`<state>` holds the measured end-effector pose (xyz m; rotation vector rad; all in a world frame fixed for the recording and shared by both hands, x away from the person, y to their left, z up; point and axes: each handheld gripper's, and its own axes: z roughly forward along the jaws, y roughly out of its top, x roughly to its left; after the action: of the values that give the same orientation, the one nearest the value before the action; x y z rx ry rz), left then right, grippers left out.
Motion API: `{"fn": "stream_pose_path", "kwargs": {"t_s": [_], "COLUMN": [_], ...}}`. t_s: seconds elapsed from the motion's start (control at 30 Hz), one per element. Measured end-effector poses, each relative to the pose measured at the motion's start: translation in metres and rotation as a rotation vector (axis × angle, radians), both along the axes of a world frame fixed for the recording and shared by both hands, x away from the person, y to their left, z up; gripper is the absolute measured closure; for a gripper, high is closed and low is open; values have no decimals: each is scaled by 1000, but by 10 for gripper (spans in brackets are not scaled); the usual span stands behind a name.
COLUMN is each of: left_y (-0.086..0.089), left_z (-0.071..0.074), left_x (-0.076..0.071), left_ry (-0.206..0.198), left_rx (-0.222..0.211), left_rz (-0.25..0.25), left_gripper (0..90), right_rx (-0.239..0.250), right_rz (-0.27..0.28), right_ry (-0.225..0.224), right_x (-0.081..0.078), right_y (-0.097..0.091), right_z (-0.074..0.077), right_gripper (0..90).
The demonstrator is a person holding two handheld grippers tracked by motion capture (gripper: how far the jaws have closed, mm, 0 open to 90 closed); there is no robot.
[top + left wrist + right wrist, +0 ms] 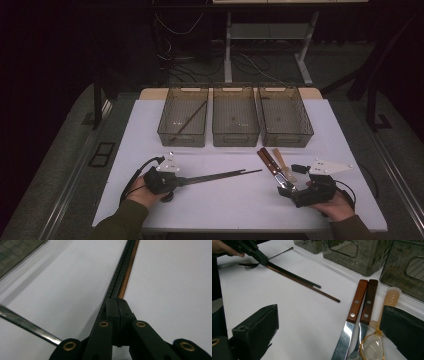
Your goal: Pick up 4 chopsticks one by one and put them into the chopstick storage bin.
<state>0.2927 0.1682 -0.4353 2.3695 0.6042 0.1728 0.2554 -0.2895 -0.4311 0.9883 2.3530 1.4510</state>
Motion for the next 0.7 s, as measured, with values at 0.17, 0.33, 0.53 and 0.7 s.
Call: {"fn": "stream_pose_path", "kwargs": {"t_s": [0.17,0.33,0.53,0.7], "left_y": [-2,-6,-6,-14], "left_z": [-1,0,6,7], "left_x": [0,-2,-1,6], "left_ry": [21,25,5,-14], "left_rx": [-8,-8,-95,-110], "left_rz": [-34,-61,-53,-54], "left_gripper": [889,889,887,809], "right_rx": [1,2,0,-3], "right_rz": [-1,-1,0,0], "right_ry": [1,1,1,4], "right_x": [0,0,0,1], "right_y": [0,0,0,1], "right_z": [0,0,0,-1], "right_gripper": [24,24,24,24]}}
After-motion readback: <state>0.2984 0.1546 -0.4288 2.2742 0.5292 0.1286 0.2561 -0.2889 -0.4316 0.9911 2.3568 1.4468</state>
